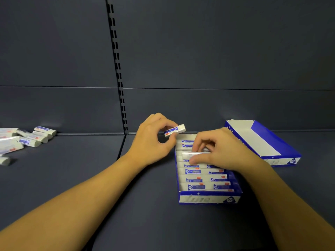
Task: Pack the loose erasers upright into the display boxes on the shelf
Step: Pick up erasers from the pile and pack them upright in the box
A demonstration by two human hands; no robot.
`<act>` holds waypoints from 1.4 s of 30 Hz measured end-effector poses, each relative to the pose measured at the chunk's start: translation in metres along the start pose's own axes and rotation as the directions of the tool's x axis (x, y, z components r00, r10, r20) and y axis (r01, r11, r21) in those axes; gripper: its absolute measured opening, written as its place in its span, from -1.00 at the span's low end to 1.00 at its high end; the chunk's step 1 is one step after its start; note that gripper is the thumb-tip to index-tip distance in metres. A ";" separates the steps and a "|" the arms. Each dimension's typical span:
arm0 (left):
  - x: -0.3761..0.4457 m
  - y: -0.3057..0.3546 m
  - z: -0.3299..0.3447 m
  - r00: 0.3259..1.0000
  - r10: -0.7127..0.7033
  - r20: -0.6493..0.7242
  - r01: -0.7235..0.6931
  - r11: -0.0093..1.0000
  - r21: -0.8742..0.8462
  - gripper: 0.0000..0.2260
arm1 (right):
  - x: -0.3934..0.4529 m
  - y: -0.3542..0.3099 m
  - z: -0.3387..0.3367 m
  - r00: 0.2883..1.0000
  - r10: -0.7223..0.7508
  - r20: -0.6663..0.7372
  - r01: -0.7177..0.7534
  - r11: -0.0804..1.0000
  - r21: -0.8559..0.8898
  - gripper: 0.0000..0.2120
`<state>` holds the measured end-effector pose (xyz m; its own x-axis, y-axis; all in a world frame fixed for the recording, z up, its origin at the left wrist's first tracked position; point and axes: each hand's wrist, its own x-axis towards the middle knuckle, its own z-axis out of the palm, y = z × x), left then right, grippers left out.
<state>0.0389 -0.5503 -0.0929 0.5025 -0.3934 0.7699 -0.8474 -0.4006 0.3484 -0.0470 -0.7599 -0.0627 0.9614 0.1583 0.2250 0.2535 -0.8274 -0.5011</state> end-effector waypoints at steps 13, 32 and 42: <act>0.000 -0.001 0.001 1.000 0.005 -0.017 -0.005 1.000 -0.006 -0.85 | 0.005 -0.004 0.005 0.985 -0.139 -0.103 0.127 0.985 -0.114 -0.82; 0.000 -0.001 0.002 1.000 0.001 -0.007 -0.001 1.000 0.011 -0.86 | 0.004 0.000 0.005 0.994 -0.108 0.001 0.106 0.973 -0.204 -0.73; 0.000 -0.002 0.002 1.000 0.005 0.009 -0.005 1.000 0.021 -0.85 | 0.006 -0.003 0.007 0.995 -0.095 -0.003 0.091 0.964 -0.248 -0.70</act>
<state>0.0406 -0.5514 -0.0944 0.5000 -0.4024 0.7669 -0.8461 -0.4160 0.3333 -0.0414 -0.7523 -0.0655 0.9325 0.2346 0.2746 0.3059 -0.9172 -0.2554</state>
